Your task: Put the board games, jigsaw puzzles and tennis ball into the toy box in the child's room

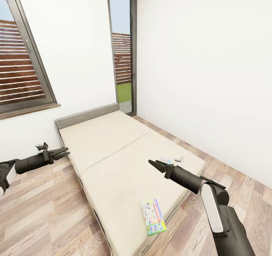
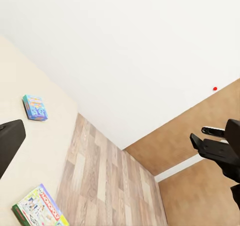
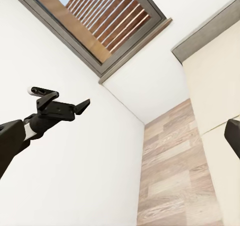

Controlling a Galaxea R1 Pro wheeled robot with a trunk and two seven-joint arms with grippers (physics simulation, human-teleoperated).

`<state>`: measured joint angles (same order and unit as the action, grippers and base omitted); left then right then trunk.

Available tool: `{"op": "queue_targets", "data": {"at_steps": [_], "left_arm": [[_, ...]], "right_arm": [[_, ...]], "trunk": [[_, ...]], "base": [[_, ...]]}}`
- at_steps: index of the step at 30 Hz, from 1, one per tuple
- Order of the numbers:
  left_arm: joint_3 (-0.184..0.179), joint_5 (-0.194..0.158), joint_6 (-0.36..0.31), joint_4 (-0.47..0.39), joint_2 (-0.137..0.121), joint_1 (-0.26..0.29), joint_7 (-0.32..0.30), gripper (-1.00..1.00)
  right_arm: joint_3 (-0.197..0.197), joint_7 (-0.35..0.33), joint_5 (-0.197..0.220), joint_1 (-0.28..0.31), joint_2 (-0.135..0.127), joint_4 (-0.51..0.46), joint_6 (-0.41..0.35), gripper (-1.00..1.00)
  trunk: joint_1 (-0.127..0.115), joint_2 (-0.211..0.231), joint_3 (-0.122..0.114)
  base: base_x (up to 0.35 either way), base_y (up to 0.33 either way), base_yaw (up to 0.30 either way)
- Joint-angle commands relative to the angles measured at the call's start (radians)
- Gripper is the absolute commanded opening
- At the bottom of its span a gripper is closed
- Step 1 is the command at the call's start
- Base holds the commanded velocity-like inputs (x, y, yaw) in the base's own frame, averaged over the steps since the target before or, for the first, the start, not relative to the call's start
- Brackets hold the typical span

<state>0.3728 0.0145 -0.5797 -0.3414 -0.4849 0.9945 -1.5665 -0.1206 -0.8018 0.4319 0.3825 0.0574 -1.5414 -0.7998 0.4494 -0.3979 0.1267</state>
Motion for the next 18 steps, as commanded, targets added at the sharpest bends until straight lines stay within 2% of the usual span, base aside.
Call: {"op": "queue_targets", "data": {"at_steps": [1, 6, 18], "left_arm": [[0.002, 0.002, -0.01, 0.0, 0.0, 0.001, -0.004, 1.0], [0.002, 0.002, -0.009, 0.0, 0.0, 0.001, -0.004, 1.0], [0.001, 0.003, -0.009, -0.001, 0.005, 0.001, -0.004, 1.0]], "right_arm": [[-0.002, -0.003, 0.001, 0.001, 0.001, 0.0, -0.006, 1.0], [-0.002, -0.003, 0.001, 0.001, 0.001, 0.0, -0.006, 1.0], [-0.002, -0.004, 0.002, 0.001, 0.001, 0.0, -0.007, 1.0]], "trunk": [[0.001, -0.002, 0.002], [0.001, -0.002, 0.002], [0.001, -0.002, 0.002]], "base": [[0.0, -0.062, 0.001], [0.0, -0.209, 0.0], [0.0, -0.295, 0.0]]}}
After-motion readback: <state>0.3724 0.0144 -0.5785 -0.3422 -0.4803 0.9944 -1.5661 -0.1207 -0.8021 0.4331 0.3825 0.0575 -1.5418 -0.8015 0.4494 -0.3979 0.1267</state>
